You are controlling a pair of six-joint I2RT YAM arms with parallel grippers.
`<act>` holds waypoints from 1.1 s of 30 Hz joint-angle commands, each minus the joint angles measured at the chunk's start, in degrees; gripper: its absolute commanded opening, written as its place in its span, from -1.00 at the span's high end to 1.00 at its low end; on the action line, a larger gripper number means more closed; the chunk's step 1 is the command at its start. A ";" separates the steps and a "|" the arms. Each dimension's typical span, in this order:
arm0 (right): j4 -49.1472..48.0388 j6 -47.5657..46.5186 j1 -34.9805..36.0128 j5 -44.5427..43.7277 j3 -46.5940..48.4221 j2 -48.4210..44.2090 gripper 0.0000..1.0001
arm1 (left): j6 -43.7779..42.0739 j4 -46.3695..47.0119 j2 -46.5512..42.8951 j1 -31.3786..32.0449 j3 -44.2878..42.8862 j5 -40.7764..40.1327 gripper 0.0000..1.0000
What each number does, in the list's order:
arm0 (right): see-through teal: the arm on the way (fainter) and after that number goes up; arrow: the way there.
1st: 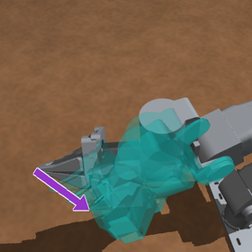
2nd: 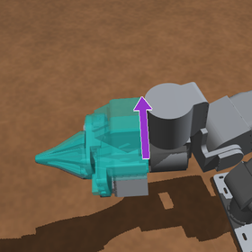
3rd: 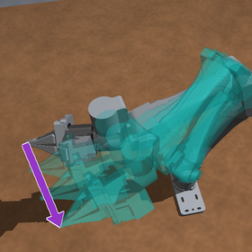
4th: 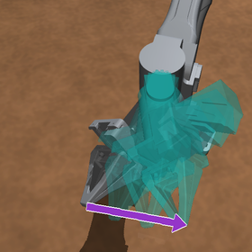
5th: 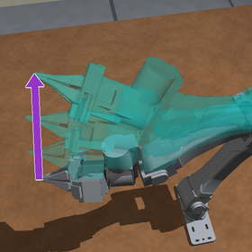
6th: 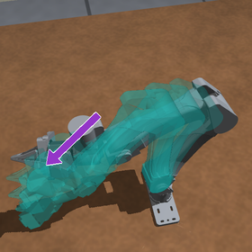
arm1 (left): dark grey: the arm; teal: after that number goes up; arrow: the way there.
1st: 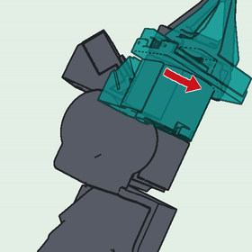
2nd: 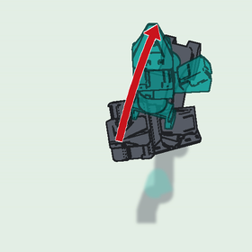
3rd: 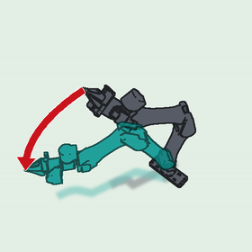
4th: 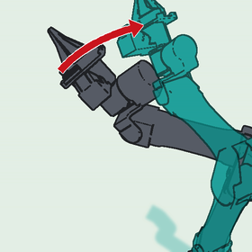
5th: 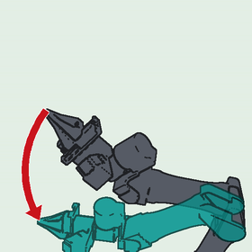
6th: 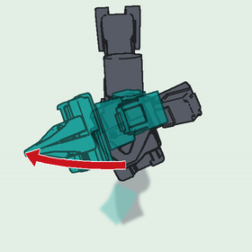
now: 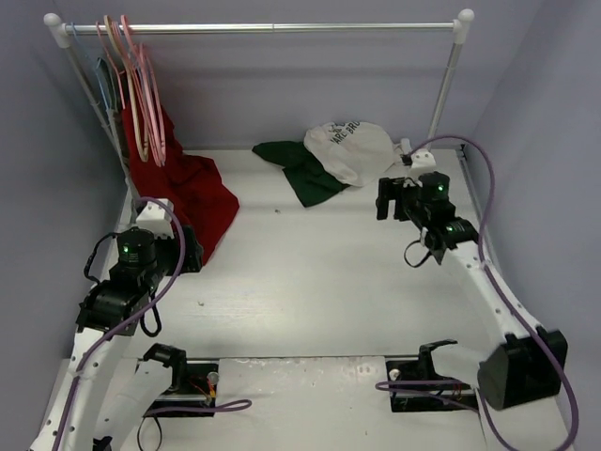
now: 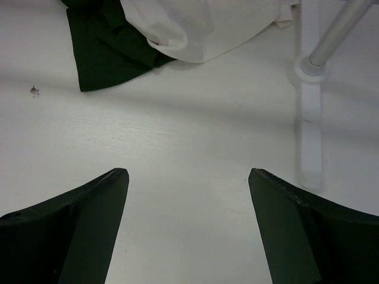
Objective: Place the t-shirt on the hanger
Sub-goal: Pick up the T-shirt at the corner of the board.
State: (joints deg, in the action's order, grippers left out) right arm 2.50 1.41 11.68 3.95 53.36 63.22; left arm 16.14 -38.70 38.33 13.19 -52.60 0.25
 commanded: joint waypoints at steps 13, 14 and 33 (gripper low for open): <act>-15.07 -4.13 3.43 4.14 36.70 53.48 -0.90 | 9.16 -9.99 7.64 1.57 -7.16 6.69 -0.42; -14.81 -4.13 3.52 4.14 38.81 55.85 -0.90 | 9.43 -10.60 7.64 1.57 -7.17 7.56 -0.42; -11.82 -18.28 15.82 5.72 56.69 39.50 1.00 | 8.73 -8.51 11.33 1.57 -8.92 5.64 -0.42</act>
State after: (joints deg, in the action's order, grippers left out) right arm -4.51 -13.61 25.32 6.55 108.99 121.14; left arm 25.96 -51.05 46.94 14.57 -57.80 7.14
